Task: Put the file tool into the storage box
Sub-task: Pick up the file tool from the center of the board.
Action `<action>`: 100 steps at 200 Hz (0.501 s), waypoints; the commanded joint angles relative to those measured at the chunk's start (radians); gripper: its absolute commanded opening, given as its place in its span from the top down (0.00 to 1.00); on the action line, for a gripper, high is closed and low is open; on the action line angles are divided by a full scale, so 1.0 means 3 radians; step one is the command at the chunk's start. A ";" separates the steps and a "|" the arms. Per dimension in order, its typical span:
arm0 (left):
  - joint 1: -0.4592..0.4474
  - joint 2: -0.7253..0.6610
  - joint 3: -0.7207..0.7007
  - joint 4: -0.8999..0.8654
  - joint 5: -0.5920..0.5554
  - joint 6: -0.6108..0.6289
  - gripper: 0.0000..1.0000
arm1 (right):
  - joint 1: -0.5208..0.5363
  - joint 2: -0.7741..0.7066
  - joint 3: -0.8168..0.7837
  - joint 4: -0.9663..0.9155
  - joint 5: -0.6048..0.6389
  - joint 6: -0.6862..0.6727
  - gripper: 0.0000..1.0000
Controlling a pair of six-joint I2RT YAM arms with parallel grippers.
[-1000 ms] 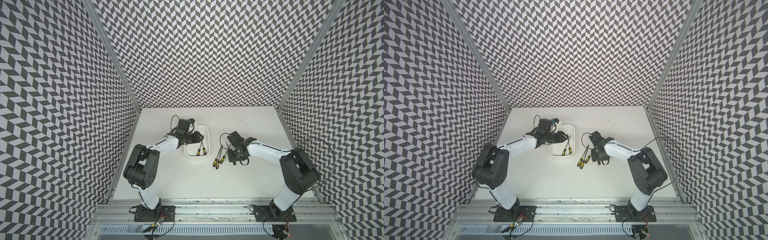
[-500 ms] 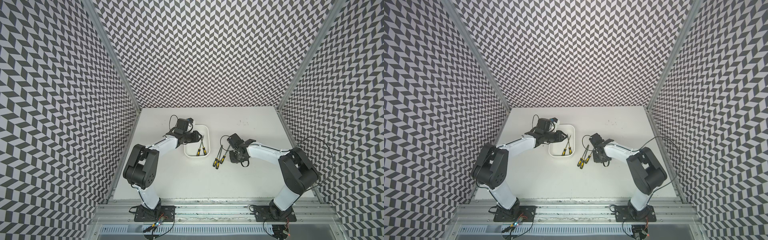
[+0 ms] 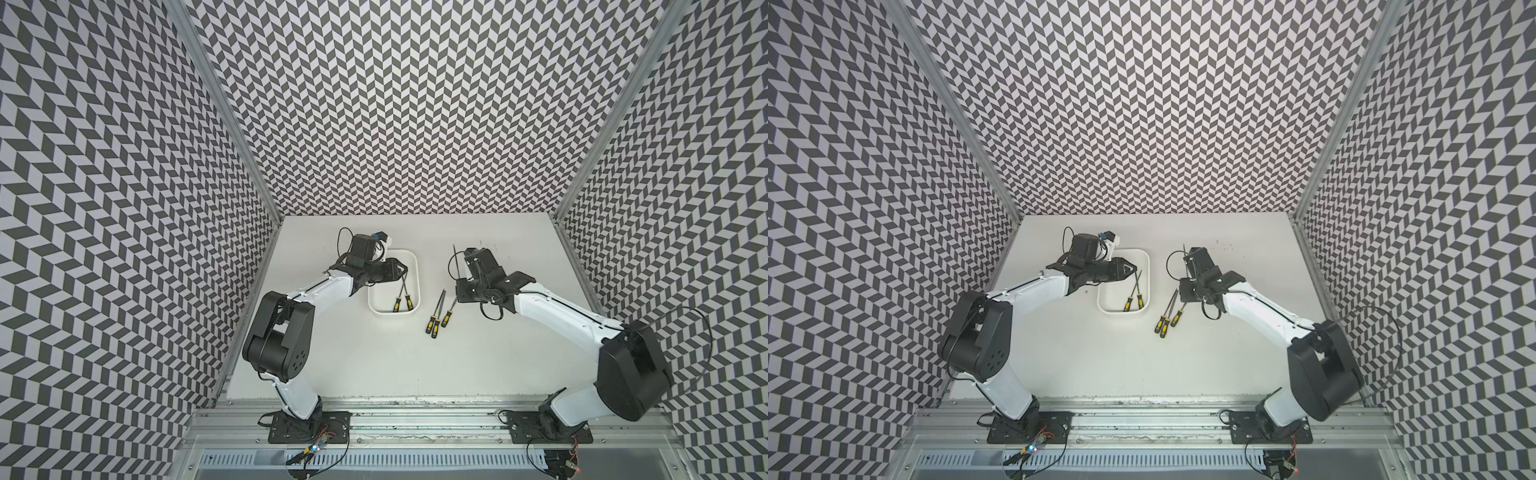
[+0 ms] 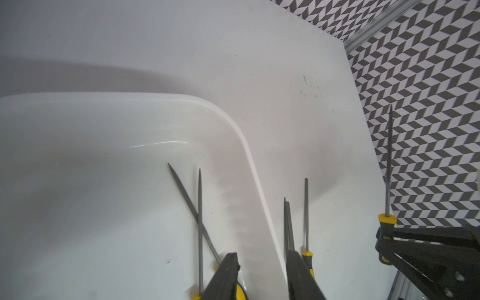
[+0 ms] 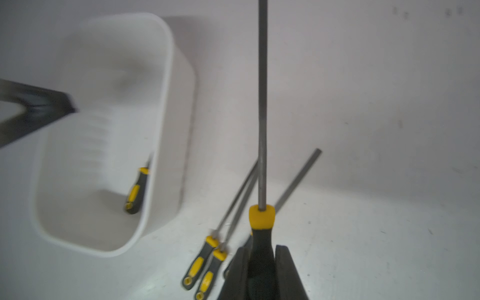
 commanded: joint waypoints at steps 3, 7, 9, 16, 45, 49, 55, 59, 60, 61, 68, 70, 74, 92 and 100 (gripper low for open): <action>-0.0008 -0.0117 0.0091 0.0255 0.0307 -0.0060 0.60 | 0.0003 -0.0015 -0.0007 0.0456 -0.0886 -0.0192 0.98; -0.0015 -0.0127 0.0091 0.0271 0.0320 -0.0065 0.60 | 0.0001 -0.0003 0.0014 0.0460 -0.0933 -0.0202 0.98; -0.0020 -0.0130 0.0091 0.0276 0.0325 -0.0067 0.60 | -0.0002 0.0006 0.0024 0.0461 -0.0959 -0.0216 0.98; -0.0040 -0.0134 0.0086 0.0306 0.0331 -0.0070 0.59 | 0.0000 0.0030 0.0065 0.0462 -0.1033 -0.0231 0.98; -0.0123 -0.0159 0.0086 0.0382 0.0337 -0.0075 0.58 | 0.0002 0.0148 0.0218 0.0533 -0.1326 -0.0233 0.98; -0.0132 -0.0159 0.0083 0.0394 0.0343 -0.0080 0.57 | 0.0000 0.0175 0.0244 0.0527 -0.1351 -0.0231 0.98; -0.0149 -0.0159 0.0085 0.0404 0.0348 -0.0085 0.57 | 0.0001 0.0205 0.0273 0.0516 -0.1376 -0.0232 0.98; -0.0156 -0.0161 0.0092 0.0410 0.0351 -0.0089 0.57 | 0.0003 0.0224 0.0291 0.0519 -0.1387 -0.0220 0.98; -0.0160 -0.0160 0.0092 0.0413 0.0352 -0.0090 0.57 | 0.0001 0.0228 0.0293 0.0519 -0.1390 -0.0221 0.98; -0.0162 -0.0159 0.0094 0.0415 0.0353 -0.0090 0.57 | 0.0001 0.0230 0.0297 0.0519 -0.1395 -0.0219 0.98; -0.0174 -0.0153 0.0091 0.0430 0.0357 -0.0096 0.57 | 0.0008 0.0263 0.0319 0.0527 -0.1420 -0.0203 0.98; -0.0176 -0.0154 0.0093 0.0435 0.0358 -0.0098 0.57 | 0.0006 0.0269 0.0327 0.0526 -0.1429 -0.0200 0.98; -0.0188 -0.0158 0.0093 0.0448 0.0359 -0.0104 0.57 | 0.0005 0.0284 0.0342 0.0528 -0.1447 -0.0196 0.98; -0.0221 -0.0151 0.0093 0.0493 0.0364 -0.0126 0.56 | 0.0020 0.0345 0.0397 0.0519 -0.1496 -0.0188 0.98; -0.0239 -0.0145 0.0102 0.0498 0.0362 -0.0136 0.56 | 0.0028 0.0353 0.0408 0.0522 -0.1502 -0.0189 0.98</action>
